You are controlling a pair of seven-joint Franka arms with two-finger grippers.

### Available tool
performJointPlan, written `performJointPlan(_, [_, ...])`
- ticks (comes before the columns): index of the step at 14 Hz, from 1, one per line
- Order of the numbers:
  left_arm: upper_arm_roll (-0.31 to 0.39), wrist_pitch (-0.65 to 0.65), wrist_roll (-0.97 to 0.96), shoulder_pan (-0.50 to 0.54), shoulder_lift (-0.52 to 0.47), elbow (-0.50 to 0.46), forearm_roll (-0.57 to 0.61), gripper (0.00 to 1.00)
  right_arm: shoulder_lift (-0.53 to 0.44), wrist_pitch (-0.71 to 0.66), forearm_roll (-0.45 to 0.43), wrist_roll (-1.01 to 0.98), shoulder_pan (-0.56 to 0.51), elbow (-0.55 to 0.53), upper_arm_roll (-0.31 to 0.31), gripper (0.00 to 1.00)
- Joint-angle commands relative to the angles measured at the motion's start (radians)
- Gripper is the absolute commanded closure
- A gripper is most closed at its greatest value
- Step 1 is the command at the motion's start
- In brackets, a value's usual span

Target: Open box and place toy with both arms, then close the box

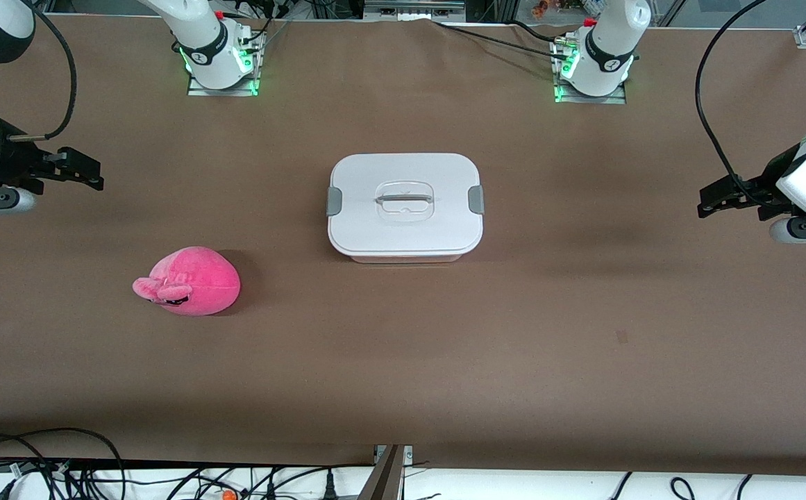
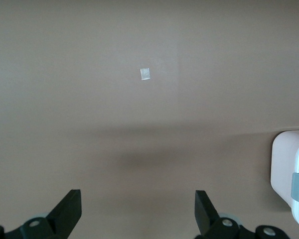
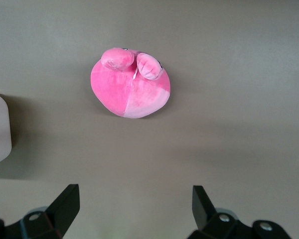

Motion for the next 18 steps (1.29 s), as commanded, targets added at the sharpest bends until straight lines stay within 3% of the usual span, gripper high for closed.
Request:
performJointPlan(1, [0.001, -0.005, -0.004, 0.000, 0.014, 0.029, -0.009, 0.00, 0.007, -0.021, -0.008, -0.007, -0.004, 0.023, 0.001, 0.00])
performJointPlan(6, [0.000, -0.006, -0.004, -0.005, 0.019, 0.037, -0.017, 0.00, 0.006, -0.021, -0.008, -0.008, -0.004, 0.023, -0.001, 0.00])
performJointPlan(10, [-0.008, -0.006, -0.003, -0.074, 0.022, 0.035, -0.015, 0.00, 0.007, -0.021, -0.008, -0.010, -0.004, 0.023, -0.001, 0.00])
performJointPlan(18, [-0.019, 0.003, 0.005, -0.420, 0.121, 0.038, -0.021, 0.00, 0.007, -0.021, -0.008, -0.010, -0.004, 0.023, -0.001, 0.00])
